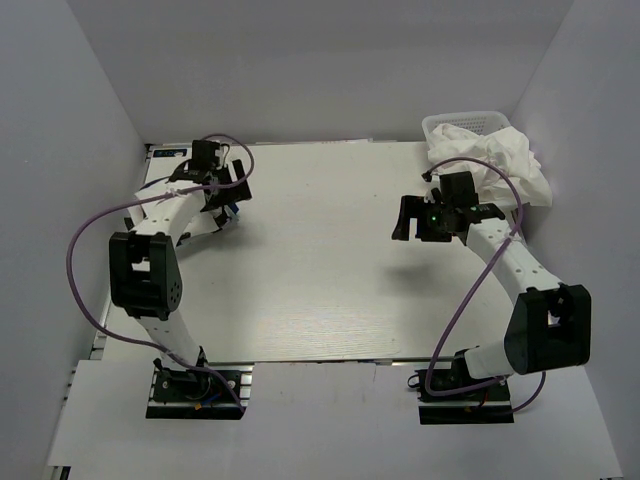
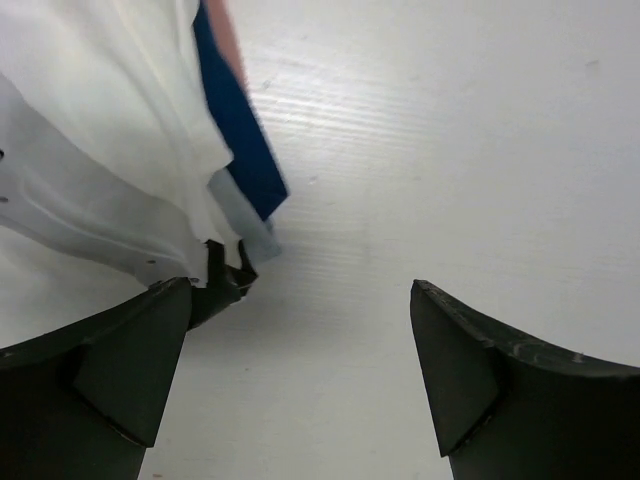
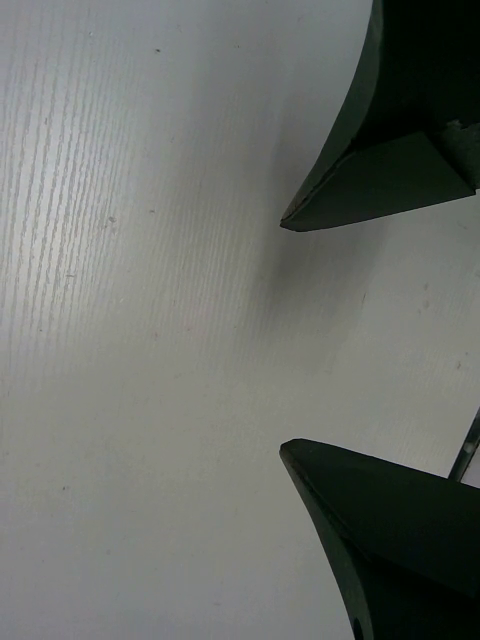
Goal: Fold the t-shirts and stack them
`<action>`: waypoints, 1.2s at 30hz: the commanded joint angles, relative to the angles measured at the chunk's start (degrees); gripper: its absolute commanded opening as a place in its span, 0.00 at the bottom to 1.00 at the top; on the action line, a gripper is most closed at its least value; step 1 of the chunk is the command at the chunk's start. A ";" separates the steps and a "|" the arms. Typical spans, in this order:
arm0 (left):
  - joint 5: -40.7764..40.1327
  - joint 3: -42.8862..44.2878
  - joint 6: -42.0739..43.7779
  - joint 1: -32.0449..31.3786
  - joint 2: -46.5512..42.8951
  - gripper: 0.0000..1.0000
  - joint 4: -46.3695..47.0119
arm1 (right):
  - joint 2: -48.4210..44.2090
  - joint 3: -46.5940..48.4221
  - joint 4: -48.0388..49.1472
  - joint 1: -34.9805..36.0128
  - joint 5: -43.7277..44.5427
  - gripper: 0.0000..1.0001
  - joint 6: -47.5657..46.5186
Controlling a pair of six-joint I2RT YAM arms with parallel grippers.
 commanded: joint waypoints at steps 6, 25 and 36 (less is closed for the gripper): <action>4.73 6.98 -0.37 -0.11 -6.88 1.00 -1.38 | -3.69 1.25 1.97 0.40 -1.77 0.90 0.59; -6.28 -9.18 -3.97 14.47 -9.18 1.00 13.99 | -1.85 3.01 0.56 0.23 -3.70 0.90 0.07; -4.88 -2.87 -2.22 16.24 -1.97 1.00 7.59 | -3.08 2.31 0.03 0.32 -2.56 0.90 0.42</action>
